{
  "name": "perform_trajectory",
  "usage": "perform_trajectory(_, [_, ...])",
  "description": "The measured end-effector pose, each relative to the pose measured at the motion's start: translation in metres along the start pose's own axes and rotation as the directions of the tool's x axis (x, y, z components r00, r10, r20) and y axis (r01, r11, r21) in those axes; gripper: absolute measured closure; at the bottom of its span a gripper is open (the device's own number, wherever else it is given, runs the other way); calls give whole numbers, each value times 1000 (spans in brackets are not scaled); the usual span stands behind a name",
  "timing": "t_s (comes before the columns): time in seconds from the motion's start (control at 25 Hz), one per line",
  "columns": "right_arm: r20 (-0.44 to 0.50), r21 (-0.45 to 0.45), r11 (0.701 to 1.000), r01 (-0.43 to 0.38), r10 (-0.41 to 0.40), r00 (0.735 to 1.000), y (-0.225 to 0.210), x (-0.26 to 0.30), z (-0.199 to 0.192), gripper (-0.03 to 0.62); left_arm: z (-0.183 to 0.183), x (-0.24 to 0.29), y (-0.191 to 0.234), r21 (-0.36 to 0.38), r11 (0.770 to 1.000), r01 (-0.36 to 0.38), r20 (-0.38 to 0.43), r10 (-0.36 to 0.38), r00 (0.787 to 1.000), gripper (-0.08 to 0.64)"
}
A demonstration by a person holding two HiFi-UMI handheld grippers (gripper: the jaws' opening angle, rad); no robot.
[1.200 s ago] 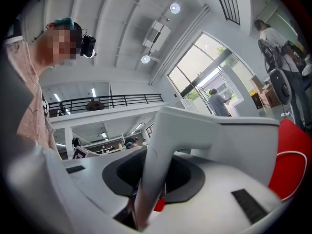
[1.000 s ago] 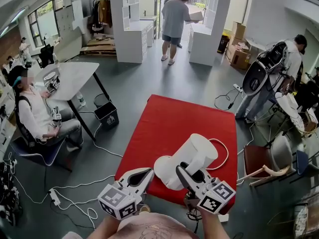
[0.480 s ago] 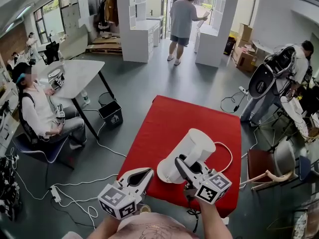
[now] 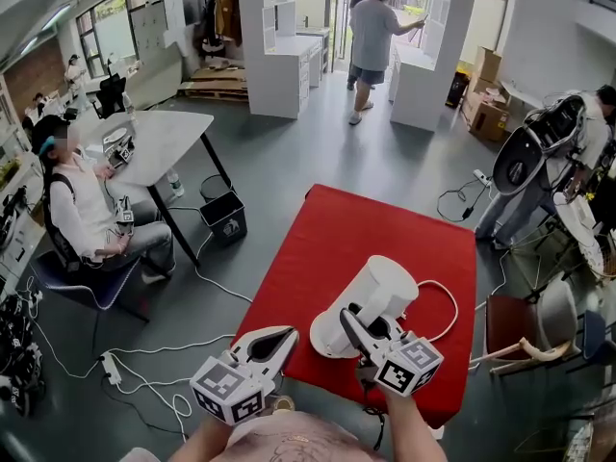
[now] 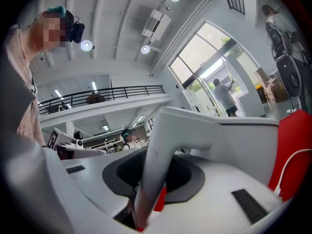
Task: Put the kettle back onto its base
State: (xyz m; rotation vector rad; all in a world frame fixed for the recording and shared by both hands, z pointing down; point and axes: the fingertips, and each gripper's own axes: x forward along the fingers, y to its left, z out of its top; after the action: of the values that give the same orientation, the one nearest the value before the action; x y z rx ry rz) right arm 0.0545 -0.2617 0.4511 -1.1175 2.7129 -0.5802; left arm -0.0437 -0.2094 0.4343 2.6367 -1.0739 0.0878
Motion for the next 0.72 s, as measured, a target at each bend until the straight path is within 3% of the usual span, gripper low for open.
perform_trajectory(0.48, [-31,-56,998,-23,21,999,5,12,-19,463,-9,-6,12,-24,1000,-12,-18,12,1000,572])
perform_trajectory(0.72, [-92,-143,988,-50,37,995,16,16,-40,460,-13,-7,15,-29,1000,-10,-30,9,1000,572])
